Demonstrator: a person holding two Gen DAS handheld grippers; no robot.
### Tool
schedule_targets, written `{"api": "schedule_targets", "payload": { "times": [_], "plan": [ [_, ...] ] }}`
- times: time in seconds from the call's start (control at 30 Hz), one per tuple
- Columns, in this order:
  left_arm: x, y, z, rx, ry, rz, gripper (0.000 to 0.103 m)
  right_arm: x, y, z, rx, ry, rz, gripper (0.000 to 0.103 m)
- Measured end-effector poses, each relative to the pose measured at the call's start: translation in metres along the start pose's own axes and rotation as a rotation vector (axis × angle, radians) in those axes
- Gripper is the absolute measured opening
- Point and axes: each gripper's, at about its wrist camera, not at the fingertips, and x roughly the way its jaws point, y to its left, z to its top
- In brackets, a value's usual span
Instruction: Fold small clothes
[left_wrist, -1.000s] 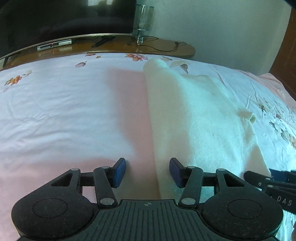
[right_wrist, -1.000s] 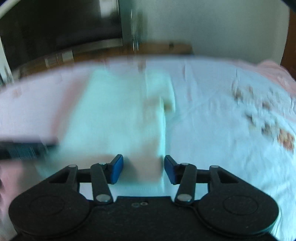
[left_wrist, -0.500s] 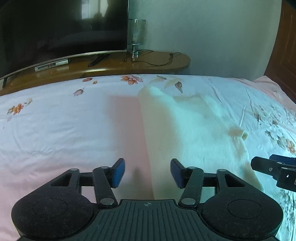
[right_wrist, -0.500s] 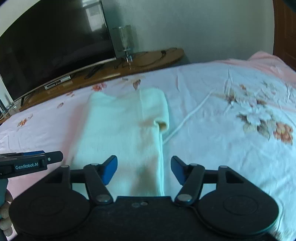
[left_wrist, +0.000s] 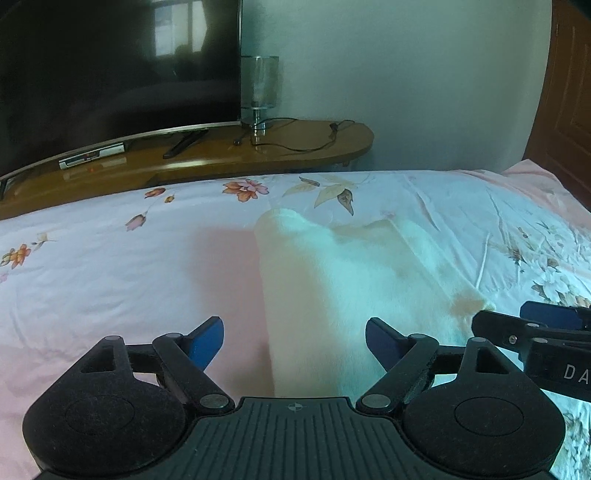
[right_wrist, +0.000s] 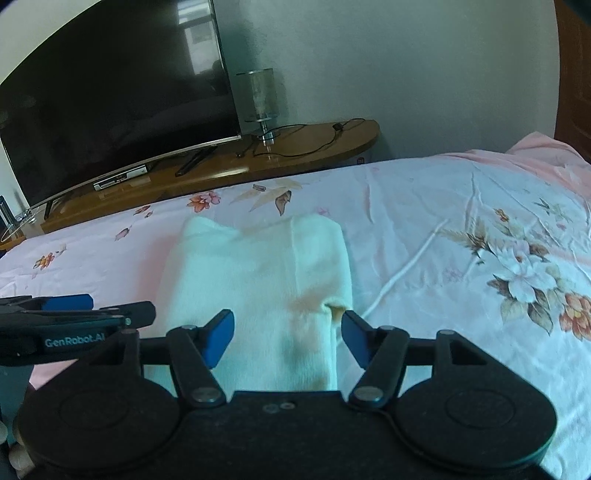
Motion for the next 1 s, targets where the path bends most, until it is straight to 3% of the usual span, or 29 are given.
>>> {"api": "schedule_targets", "payload": {
  "times": [0.23,0.4,0.6,0.67,0.77,1.0],
  "plan": [
    [0.026,0.008,0.008,-0.064,0.011,0.029,0.084,0.020,0.002,0.015,-0.017,-0.026,0.001,0.065],
    [0.057,0.018,0.029,-0.111,0.021,0.070,0.084,0.048,0.005,0.036,-0.090,-0.042,-0.040,0.052],
    [0.100,0.022,0.042,-0.123,0.046,0.113,0.084,0.094,0.006,0.058,-0.100,-0.010,-0.026,0.050],
    [0.116,0.027,0.041,-0.142,0.087,0.121,0.084,0.111,0.010,0.060,-0.133,-0.001,-0.035,0.050],
    [0.124,0.035,0.036,-0.225,0.105,0.097,0.086,0.150,0.012,0.050,-0.219,0.083,-0.132,0.051],
    [0.103,0.030,0.036,-0.197,0.080,0.082,0.086,0.127,0.002,0.047,-0.158,0.041,-0.082,0.055]
  ]
}}
